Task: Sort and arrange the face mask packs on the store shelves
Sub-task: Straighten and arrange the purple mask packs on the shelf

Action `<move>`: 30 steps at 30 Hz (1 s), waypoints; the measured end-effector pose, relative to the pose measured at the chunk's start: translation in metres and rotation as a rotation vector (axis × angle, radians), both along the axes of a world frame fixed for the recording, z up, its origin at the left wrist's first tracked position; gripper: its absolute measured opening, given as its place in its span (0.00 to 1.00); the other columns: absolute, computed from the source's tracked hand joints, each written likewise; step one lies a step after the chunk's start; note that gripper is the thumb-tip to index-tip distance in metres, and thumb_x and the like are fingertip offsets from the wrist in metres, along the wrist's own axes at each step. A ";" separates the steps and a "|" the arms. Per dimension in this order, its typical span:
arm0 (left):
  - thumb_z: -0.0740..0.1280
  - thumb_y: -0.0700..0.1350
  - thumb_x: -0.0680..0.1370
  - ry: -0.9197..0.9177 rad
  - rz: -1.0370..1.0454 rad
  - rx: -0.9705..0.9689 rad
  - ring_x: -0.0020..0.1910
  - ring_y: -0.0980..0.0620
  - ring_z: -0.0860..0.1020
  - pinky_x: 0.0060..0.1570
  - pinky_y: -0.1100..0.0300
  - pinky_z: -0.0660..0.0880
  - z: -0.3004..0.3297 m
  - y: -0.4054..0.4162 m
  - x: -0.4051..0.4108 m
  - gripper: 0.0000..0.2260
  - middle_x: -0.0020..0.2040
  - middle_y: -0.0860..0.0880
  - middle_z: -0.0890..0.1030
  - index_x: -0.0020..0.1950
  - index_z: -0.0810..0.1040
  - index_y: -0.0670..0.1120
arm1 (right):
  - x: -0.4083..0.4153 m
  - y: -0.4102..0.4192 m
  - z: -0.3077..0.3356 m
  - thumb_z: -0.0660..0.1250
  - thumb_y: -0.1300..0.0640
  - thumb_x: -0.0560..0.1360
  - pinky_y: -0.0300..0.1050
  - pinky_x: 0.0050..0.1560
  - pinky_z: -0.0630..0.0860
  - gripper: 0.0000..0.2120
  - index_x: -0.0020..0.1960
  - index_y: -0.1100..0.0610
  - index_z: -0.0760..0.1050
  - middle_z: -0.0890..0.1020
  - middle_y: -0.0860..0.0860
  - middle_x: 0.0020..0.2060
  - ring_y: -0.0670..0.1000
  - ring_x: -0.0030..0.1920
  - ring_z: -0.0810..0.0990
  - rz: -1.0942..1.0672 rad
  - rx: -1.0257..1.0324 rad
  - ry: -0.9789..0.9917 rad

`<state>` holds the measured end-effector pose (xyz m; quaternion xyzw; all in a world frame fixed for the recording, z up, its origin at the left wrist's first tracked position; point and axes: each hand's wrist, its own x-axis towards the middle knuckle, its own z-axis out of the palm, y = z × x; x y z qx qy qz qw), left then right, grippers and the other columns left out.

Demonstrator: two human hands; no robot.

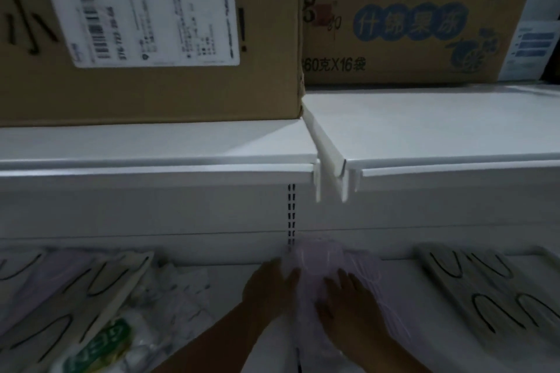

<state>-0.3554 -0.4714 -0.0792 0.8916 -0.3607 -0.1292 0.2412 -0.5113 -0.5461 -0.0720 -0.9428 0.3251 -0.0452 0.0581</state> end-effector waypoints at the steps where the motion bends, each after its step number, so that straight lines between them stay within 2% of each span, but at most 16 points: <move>1: 0.56 0.62 0.79 -0.055 -0.015 -0.013 0.70 0.49 0.68 0.68 0.58 0.65 0.005 0.008 0.005 0.27 0.70 0.48 0.71 0.74 0.64 0.49 | 0.005 0.001 0.004 0.50 0.41 0.79 0.49 0.73 0.55 0.28 0.77 0.49 0.53 0.51 0.54 0.78 0.54 0.77 0.52 0.023 0.005 0.014; 5: 0.55 0.63 0.79 -0.261 -0.096 0.021 0.74 0.50 0.60 0.72 0.57 0.58 0.030 0.058 0.040 0.29 0.75 0.48 0.63 0.77 0.58 0.52 | 0.034 0.013 0.015 0.50 0.38 0.79 0.52 0.76 0.47 0.32 0.78 0.47 0.45 0.42 0.53 0.78 0.55 0.78 0.43 0.147 0.035 0.004; 9: 0.52 0.64 0.80 -0.335 0.008 0.160 0.78 0.47 0.50 0.75 0.52 0.49 0.048 0.116 0.078 0.30 0.79 0.47 0.53 0.78 0.52 0.53 | 0.068 0.037 0.019 0.51 0.37 0.79 0.52 0.76 0.47 0.33 0.78 0.46 0.42 0.40 0.54 0.78 0.56 0.77 0.41 0.238 0.027 0.002; 14: 0.52 0.63 0.80 -0.371 0.228 0.228 0.78 0.46 0.51 0.74 0.54 0.52 0.049 0.197 0.109 0.30 0.79 0.46 0.51 0.79 0.52 0.54 | 0.123 0.098 0.017 0.51 0.37 0.78 0.53 0.75 0.46 0.35 0.78 0.47 0.39 0.38 0.55 0.77 0.56 0.77 0.39 0.390 0.076 0.021; 17: 0.48 0.65 0.79 -0.403 0.260 0.237 0.78 0.48 0.51 0.74 0.55 0.53 0.046 0.236 0.122 0.30 0.79 0.48 0.51 0.79 0.51 0.54 | 0.151 0.133 0.020 0.52 0.36 0.78 0.55 0.76 0.45 0.36 0.78 0.46 0.39 0.37 0.52 0.77 0.55 0.77 0.37 0.451 0.181 0.045; 19: 0.47 0.66 0.79 -0.368 0.268 0.206 0.78 0.46 0.51 0.74 0.52 0.52 0.046 0.260 0.135 0.31 0.79 0.47 0.52 0.79 0.53 0.53 | 0.170 0.153 0.022 0.52 0.35 0.78 0.55 0.76 0.44 0.36 0.78 0.46 0.38 0.36 0.51 0.77 0.55 0.77 0.36 0.481 0.229 0.059; 22: 0.44 0.68 0.77 -0.359 0.300 0.257 0.78 0.44 0.51 0.74 0.48 0.52 0.045 0.299 0.157 0.34 0.79 0.46 0.51 0.79 0.51 0.53 | 0.199 0.184 0.024 0.54 0.37 0.78 0.55 0.76 0.46 0.37 0.78 0.47 0.39 0.38 0.53 0.77 0.56 0.77 0.37 0.519 0.221 0.049; 27: 0.50 0.64 0.79 -0.298 0.321 0.233 0.78 0.44 0.48 0.73 0.47 0.51 0.043 0.358 0.206 0.31 0.80 0.46 0.50 0.79 0.50 0.52 | 0.250 0.245 0.023 0.56 0.40 0.78 0.53 0.76 0.49 0.36 0.78 0.49 0.42 0.41 0.54 0.78 0.56 0.77 0.40 0.533 0.176 0.043; 30: 0.51 0.65 0.79 -0.286 0.332 0.194 0.78 0.45 0.49 0.74 0.46 0.52 0.044 0.389 0.234 0.31 0.79 0.46 0.51 0.79 0.51 0.53 | 0.279 0.280 0.023 0.57 0.44 0.77 0.48 0.73 0.55 0.33 0.78 0.48 0.47 0.46 0.53 0.78 0.56 0.77 0.46 0.571 0.110 -0.005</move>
